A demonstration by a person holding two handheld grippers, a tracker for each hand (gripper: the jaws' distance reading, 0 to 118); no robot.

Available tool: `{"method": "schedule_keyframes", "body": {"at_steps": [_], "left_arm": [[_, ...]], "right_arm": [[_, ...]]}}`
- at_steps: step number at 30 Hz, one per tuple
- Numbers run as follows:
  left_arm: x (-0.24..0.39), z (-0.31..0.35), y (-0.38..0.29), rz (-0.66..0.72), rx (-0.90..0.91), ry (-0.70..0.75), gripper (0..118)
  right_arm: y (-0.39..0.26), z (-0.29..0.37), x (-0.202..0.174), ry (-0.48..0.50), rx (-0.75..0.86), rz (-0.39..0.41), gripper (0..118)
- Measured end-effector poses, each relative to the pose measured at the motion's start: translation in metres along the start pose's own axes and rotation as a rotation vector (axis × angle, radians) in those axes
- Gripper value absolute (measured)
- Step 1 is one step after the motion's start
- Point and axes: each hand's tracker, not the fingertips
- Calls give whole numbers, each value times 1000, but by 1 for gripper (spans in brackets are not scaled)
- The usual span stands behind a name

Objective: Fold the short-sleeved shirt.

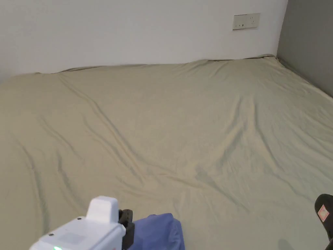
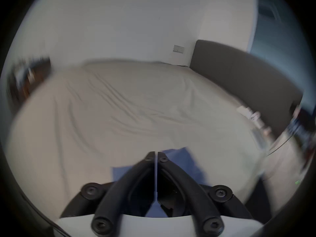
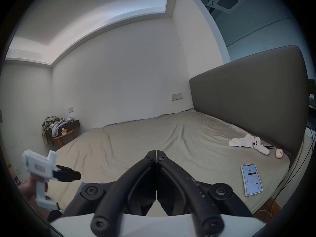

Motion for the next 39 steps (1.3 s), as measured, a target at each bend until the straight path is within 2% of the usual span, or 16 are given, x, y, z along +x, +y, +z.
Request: {"method": "schedule_keyframes", "body": {"at_steps": [1,2,6,10,12,15,18,22,25,27,29,37,38,39], "left_arm": [[21,-6,-14,-126,8,-17,0],[33,-15,-24,-152,-30,-14,0],[78,-28,-46,-40,-125,-160,0],[131,-28,-52,-118,-111,-290,0],[136,-32,-52,-96,-150,-345,0],[115,-5,-34,10,-80,-343,0],[58,42,-6,144,98,-242,0],[-21,110,-3,269,329,34,0],[-58,144,-23,319,424,256,0],[-72,157,-36,377,434,328,0],[-80,161,-44,415,427,348,0],[-76,149,-38,374,402,296,0],[-75,147,-37,367,400,282,0],[-74,145,-36,363,393,271,0]], "right_arm": [[0,1,-1,7,-2,8,2],[-1,2,-1,12,-1,11,2],[-1,8,2,16,11,4,2],[-2,12,8,-5,8,1,2],[-2,15,9,-19,7,3,2],[0,20,8,-26,19,19,2],[2,14,2,-21,36,29,2],[3,-6,-16,41,47,36,2],[2,-19,-36,102,43,69,2],[0,-24,-46,131,42,72,2],[-3,-27,-55,148,31,85,2],[0,-34,-78,155,14,142,2],[5,-47,-88,212,-62,137,2],[9,-65,-98,255,-208,123,2]]}}
